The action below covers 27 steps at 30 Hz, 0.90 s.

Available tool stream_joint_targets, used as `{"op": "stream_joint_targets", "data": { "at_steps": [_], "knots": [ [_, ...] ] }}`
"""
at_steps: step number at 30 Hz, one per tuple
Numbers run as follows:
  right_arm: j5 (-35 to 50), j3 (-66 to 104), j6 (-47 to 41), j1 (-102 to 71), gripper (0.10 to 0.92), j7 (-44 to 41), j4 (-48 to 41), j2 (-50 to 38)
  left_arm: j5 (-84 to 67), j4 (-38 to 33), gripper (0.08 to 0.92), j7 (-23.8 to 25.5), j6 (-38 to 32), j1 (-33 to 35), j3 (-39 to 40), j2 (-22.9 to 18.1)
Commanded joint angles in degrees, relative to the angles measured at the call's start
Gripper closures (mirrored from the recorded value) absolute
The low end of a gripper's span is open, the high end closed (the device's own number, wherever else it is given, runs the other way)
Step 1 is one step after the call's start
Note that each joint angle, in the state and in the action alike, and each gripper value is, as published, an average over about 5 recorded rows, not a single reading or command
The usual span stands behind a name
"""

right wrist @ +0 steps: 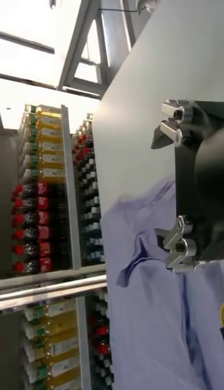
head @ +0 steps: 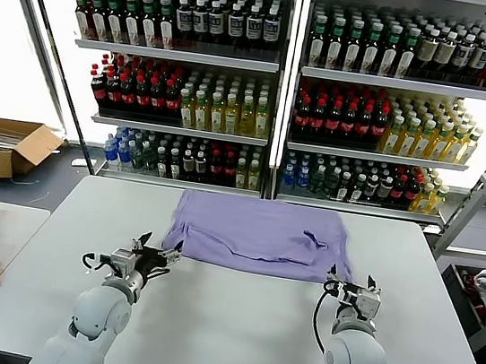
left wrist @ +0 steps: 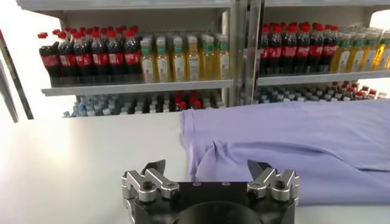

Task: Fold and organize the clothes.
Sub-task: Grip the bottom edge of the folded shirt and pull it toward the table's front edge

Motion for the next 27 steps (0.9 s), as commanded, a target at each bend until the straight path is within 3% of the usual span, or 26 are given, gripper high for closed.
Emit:
{"op": "stream_joint_targets", "data": {
  "at_steps": [1, 8, 14, 27],
  "knots": [
    [0.1, 0.4, -0.4, 0.0, 0.203, 0.1, -2.2, -0.1, 0.2, 0.6, 0.177, 0.0, 0.3, -0.1, 0.3, 0.0],
    [0.3, 0.2, -0.3, 0.7, 0.210, -0.5, -4.4, 0.7, 1.2, 2.8, 0.177, 0.1, 0.1, -1.1, 1.1, 0.1],
    [0.4, 0.2, -0.1, 0.5, 0.345, -1.3, -5.5, 1.0, 1.3, 4.0, 0.212, 0.1, 0.2, -1.5, 1.6, -0.1],
    [0.7, -0.1, 0.0, -1.0, 0.716, -2.0, -5.2, 1.3, 1.4, 4.9, 0.579, 0.3, 0.3, -1.1, 1.9, -0.1]
  ]
}}
